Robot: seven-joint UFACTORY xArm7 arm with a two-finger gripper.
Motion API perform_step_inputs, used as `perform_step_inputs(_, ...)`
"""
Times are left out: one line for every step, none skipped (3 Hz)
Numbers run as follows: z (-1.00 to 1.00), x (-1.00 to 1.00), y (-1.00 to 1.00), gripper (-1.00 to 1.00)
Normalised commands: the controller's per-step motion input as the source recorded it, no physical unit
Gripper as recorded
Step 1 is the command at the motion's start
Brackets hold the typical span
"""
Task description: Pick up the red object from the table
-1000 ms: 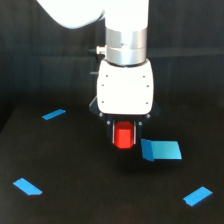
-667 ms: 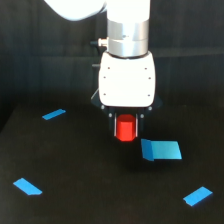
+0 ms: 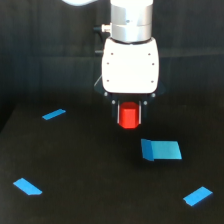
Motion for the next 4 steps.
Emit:
perform_step_inputs(0.64,0.09,-0.09,-1.00)
perform_step_inputs(0.32,0.04,-0.02,-0.94)
perform_step_inputs(0.34,0.03,-0.07,-0.94)
perform_step_inputs(0.26,-0.07,-0.04,-0.91)
